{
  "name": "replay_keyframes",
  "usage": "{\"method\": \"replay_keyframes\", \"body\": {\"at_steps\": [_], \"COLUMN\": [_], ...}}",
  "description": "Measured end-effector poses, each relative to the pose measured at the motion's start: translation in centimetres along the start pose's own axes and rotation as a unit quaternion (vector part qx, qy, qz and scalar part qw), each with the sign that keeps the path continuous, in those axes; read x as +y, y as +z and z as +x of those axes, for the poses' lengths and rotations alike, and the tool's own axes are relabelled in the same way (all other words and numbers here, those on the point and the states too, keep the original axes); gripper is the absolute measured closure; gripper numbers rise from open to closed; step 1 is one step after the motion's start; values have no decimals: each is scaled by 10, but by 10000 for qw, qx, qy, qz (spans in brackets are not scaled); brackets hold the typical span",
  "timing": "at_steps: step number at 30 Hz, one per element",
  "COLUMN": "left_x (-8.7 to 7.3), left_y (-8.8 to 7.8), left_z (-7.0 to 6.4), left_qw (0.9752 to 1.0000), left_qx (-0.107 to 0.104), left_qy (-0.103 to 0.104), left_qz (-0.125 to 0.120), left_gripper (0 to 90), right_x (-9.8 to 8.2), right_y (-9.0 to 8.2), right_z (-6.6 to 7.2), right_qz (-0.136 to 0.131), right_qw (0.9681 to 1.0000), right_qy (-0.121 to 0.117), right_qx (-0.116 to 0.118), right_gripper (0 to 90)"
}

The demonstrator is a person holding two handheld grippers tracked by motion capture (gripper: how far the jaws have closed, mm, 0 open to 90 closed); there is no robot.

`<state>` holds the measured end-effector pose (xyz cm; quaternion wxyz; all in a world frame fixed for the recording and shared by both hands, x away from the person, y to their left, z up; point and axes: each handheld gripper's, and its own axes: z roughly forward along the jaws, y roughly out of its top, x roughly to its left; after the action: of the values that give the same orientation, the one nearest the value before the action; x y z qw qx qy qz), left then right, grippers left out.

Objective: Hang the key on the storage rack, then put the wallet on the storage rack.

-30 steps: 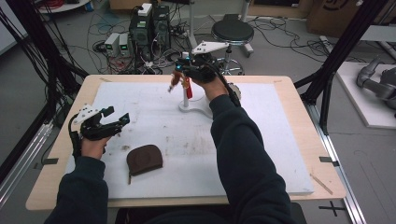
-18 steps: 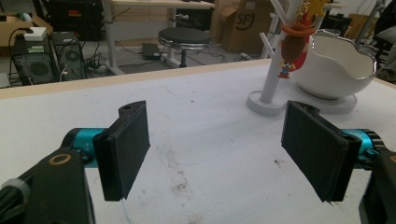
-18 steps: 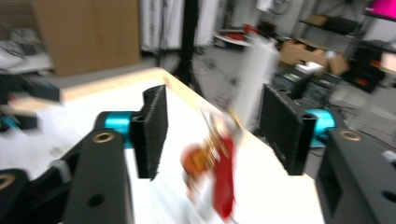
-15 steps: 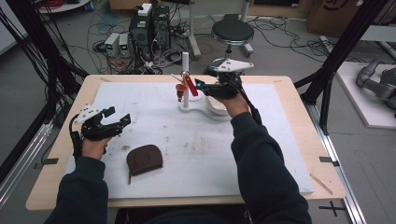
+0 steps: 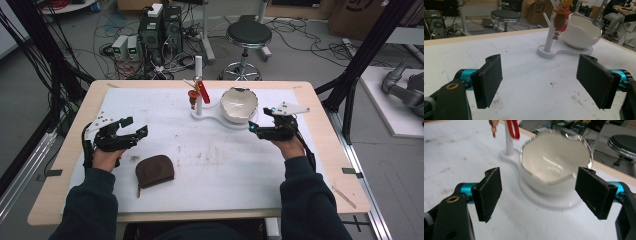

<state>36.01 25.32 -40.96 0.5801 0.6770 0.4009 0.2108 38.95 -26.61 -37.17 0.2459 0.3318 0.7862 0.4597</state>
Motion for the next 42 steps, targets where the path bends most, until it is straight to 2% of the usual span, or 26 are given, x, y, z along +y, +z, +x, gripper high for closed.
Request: {"method": "replay_keyframes", "body": {"at_steps": [2, 5, 7, 8, 12, 16, 20, 24, 27, 30, 34, 37, 40, 42], "left_x": [0, -1, -1, -1, -2, -3, -3, -6, -10, -14, -23, -28, -33, -34], "left_y": [1, 2, 2, 2, 4, 6, 7, 11, 15, 20, 30, 34, 37, 37], "left_z": [0, -1, -2, -2, -4, -5, -6, -8, -11, -18, -26, -29, -29, -28], "left_qw": [10000, 10000, 9999, 9999, 9998, 9995, 9987, 9968, 9922, 9844, 9697, 9597, 9529, 9515], "left_qx": [-31, -40, -44, -46, -105, -216, -380, -572, -841, -1195, -1535, -1743, -1772, -1783], "left_qy": [-18, -12, 5, 23, 4, -21, 4, -21, -23, 47, 176, 181, 177, 22], "left_qz": [31, 80, 115, 134, 197, 248, 348, 554, 923, 1291, 1894, 2195, 2456, 2507], "left_gripper": [208, 208, 208, 207, 208, 208, 208, 208, 208, 211, 213, 209, 209, 207], "right_x": [-10, -28, -34, -35, -34, -35, -36, -37, -37, -36, -36, -37, -37, -37], "right_y": [-3, -6, -6, -6, -10, -10, -9, -8, -7, -8, -5, -4, -4, -3], "right_z": [-1, -1, -3, -4, -4, -4, -3, -2, 0, 4, 5, 5, 4, 5], "right_qz": [72, 147, 214, 255, 111, 153, 178, 197, 220, 219, 238, 249, 261, 280], "right_qw": [10000, 9997, 9995, 9994, 9995, 9994, 9994, 9993, 9995, 9995, 9994, 9994, 9992, 9991], "right_qy": [-1, 119, 215, 236, 287, 304, 294, 307, 234, 184, 160, 175, 209, 209], "right_qx": [-39, -130, -75, -56, -77, -79, -43, 14, 77, 125, 175, 192, 198, 223], "right_gripper": [219, 218, 218, 218, 217, 217, 217, 217, 217, 217, 217, 218, 217, 218]}}
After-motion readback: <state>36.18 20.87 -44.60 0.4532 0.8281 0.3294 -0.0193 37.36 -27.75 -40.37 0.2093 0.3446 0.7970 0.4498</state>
